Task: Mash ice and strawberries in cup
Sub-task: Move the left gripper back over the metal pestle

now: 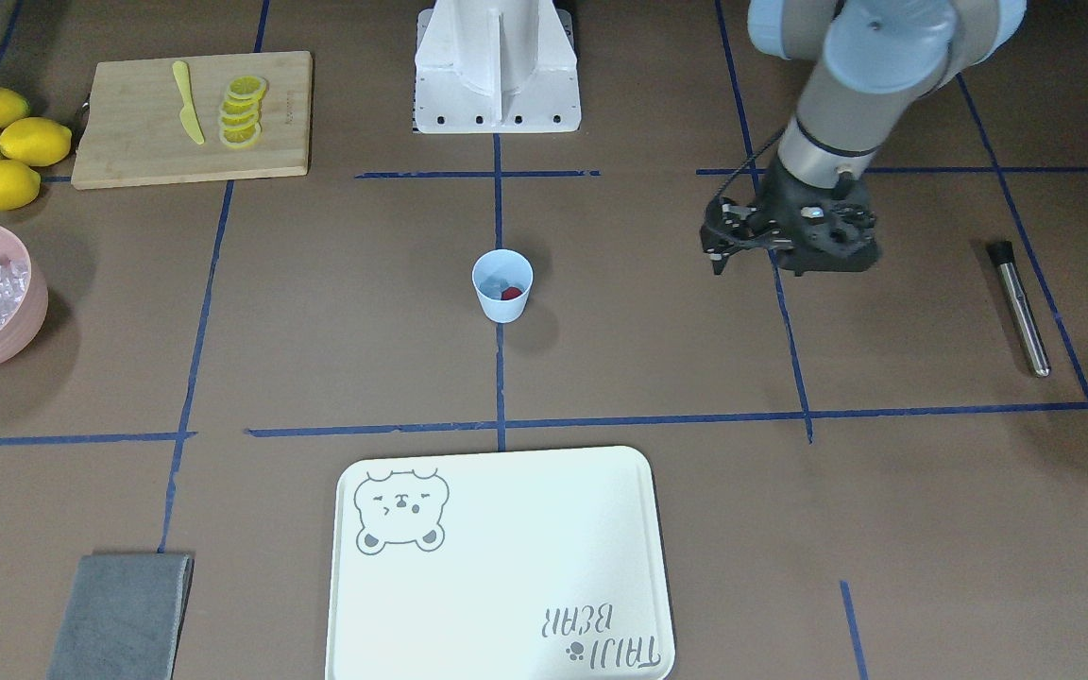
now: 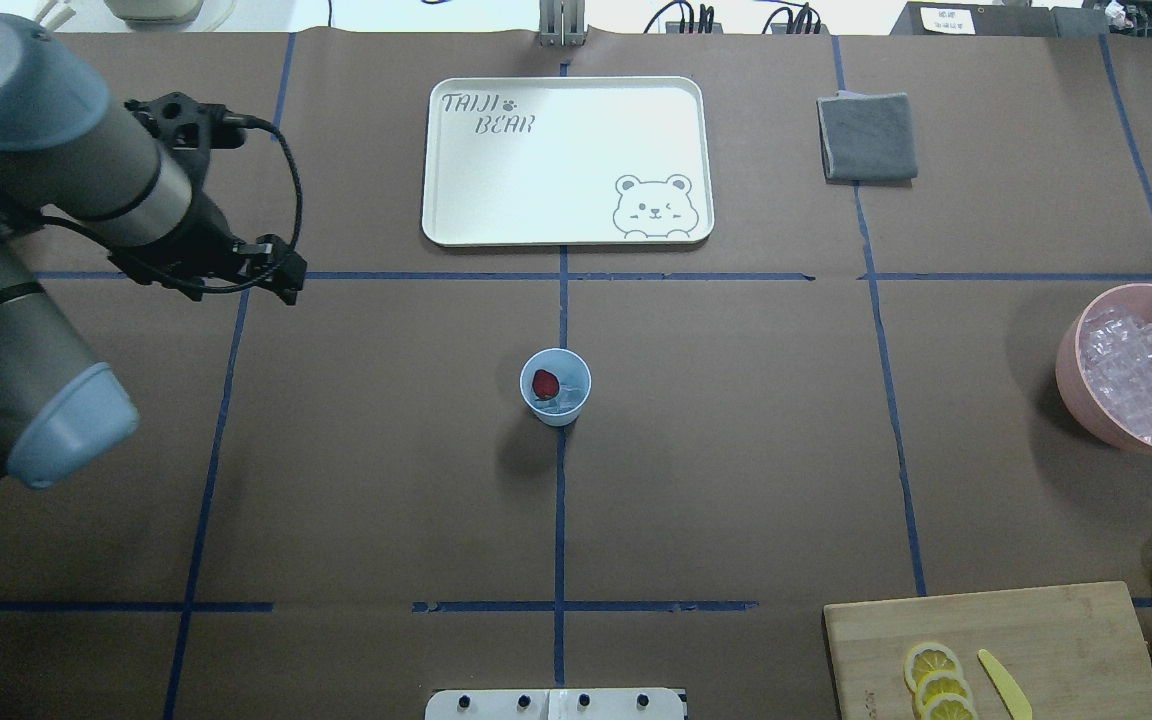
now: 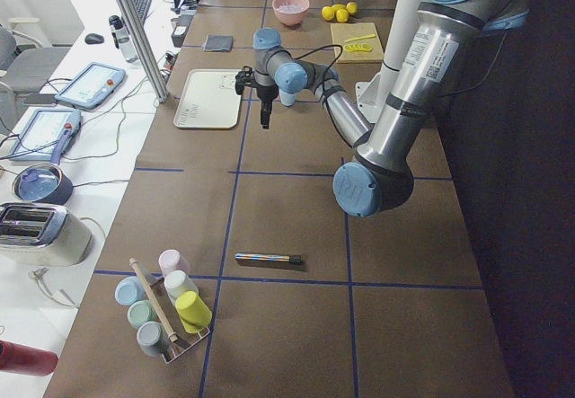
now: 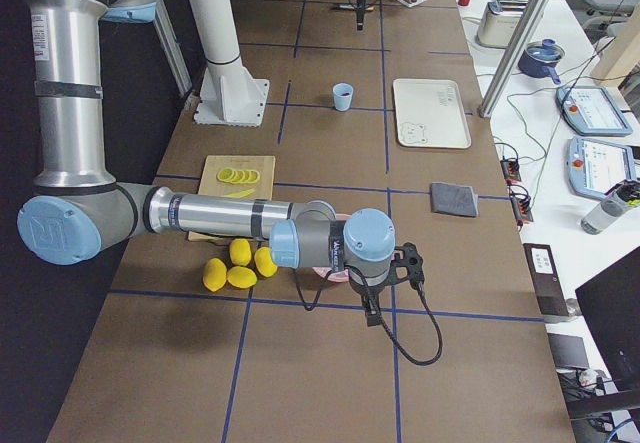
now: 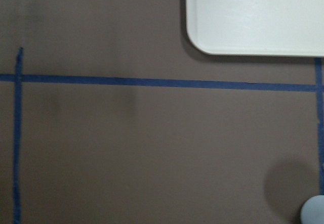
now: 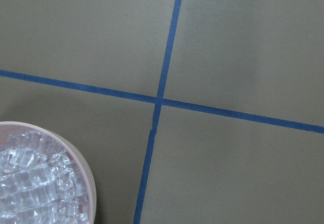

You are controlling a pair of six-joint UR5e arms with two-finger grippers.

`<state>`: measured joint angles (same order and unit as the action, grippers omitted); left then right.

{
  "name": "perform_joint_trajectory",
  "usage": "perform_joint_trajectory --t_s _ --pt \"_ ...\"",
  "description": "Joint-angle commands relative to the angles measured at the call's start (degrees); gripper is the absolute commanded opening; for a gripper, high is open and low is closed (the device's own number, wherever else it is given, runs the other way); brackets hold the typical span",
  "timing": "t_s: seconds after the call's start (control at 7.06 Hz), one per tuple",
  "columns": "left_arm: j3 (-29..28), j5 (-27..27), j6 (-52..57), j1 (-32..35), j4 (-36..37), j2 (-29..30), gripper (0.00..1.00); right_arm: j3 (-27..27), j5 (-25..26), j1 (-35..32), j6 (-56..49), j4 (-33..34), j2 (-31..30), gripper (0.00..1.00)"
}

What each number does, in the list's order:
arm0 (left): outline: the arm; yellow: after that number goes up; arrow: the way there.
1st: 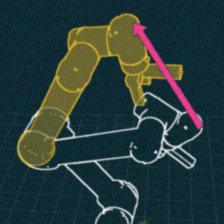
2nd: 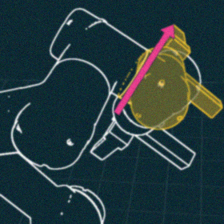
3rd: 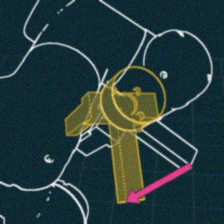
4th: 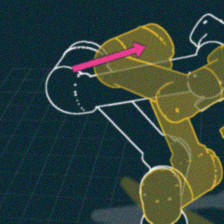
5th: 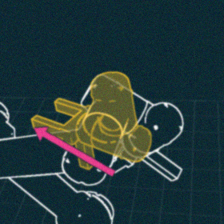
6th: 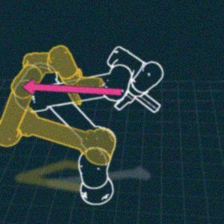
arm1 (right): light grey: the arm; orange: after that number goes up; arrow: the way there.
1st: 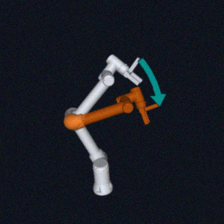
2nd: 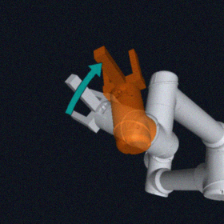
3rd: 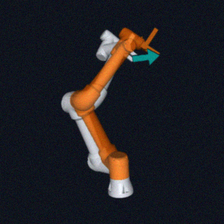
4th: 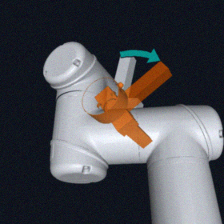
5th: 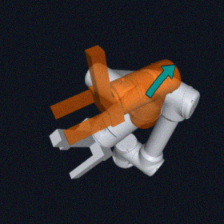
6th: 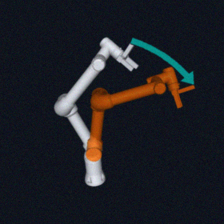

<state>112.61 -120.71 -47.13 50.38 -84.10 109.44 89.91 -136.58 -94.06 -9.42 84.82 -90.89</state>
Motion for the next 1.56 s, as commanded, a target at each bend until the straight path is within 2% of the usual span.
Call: perform_joint_trajectory --t_s 0.0,0.14,0.28,0.57,0.85,0.99,1.42 --pt "1.12 -6.53 19.52 11.62 -0.71 -12.19 1.0 0.09 -0.09 0.1 0.54 -0.09 0.19 1.0" --pt "0.25 -6.73 23.71 14.2 -0.89 -16.15 1.0 0.09 -0.09 0.1 0.63 -0.09 0.19 1.0" --pt "-2.55 -6.82 23.67 15.35 -2.89 -16.71 1.0 0.09 -0.09 0.1 0.72 -0.09 0.19 1.0" --pt "-12.1 -6.82 23.05 16.33 -14.27 -17.15 1.0 0.09 -0.09 0.1 0.72 -0.09 0.19 1.0" --pt "-21.68 -6.73 17.97 16.6 -30.69 -19.87 1.0 0.01 -0.09 0.1 0.63 -0.09 0.19 1.0" --pt "-26.87 -6.47 17.78 16.6 -36.08 -19.88 1.0 -0.08 -0.09 0.1 0.63 -0.09 0.19 1.0" --pt "-32.7 -5.08 15.58 16.16 -40.33 -18.83 1.0 -0.17 0.0 0.19 0.55 -0.09 0.19 1.0"
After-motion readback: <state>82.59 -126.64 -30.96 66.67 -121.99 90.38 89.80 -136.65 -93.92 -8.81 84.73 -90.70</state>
